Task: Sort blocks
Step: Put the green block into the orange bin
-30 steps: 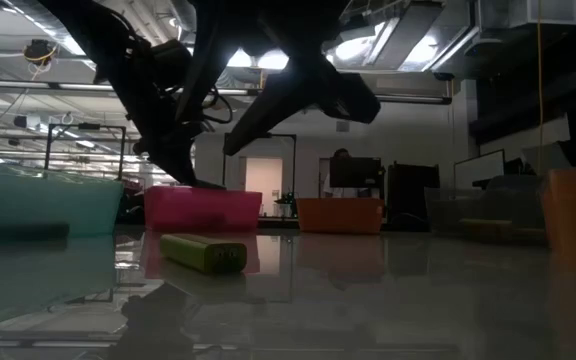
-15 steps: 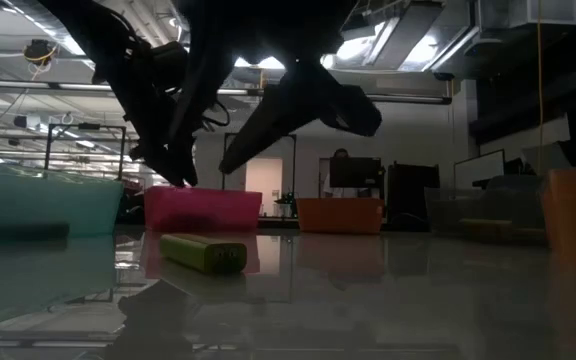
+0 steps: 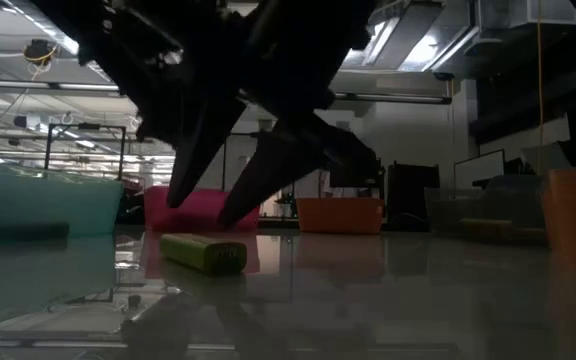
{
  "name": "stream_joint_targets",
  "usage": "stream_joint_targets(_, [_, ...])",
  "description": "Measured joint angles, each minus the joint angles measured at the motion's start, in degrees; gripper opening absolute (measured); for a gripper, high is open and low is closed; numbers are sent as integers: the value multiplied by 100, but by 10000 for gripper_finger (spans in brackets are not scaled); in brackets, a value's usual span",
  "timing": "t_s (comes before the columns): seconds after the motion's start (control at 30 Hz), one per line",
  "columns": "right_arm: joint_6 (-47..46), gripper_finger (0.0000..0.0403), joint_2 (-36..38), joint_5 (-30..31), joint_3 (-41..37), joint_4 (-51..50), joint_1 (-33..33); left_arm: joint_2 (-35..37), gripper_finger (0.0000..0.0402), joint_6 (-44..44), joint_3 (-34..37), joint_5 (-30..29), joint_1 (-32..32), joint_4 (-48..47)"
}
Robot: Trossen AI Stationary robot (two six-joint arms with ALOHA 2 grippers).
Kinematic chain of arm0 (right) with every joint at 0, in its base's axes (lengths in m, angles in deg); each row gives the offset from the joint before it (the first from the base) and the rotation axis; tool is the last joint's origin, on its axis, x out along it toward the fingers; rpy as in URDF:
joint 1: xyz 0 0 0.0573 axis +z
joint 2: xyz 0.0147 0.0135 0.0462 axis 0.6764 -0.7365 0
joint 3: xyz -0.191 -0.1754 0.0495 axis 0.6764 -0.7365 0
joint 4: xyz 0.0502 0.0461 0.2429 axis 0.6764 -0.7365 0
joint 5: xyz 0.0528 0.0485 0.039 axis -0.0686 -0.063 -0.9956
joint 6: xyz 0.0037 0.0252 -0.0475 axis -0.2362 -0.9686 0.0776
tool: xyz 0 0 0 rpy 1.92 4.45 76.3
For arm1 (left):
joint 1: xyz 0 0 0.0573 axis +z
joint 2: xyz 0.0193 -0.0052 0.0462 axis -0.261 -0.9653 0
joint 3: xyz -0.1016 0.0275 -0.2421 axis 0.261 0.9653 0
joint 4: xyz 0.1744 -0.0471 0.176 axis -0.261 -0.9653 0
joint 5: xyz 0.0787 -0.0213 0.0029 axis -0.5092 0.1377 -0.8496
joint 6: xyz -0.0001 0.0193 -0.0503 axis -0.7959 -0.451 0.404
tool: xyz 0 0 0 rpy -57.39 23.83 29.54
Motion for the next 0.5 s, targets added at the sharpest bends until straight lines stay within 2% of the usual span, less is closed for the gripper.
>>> stream_joint_targets(0.33, [4, 169, -250, 1, -7, -4, -9, 1966, 198, 10, 0, 118, -61, -701])
stream_joint_targets(0.5, [13, 169, -366, 64, 22, 3, -9, 3076, 198, 85, 0, 513, -226, -1156])
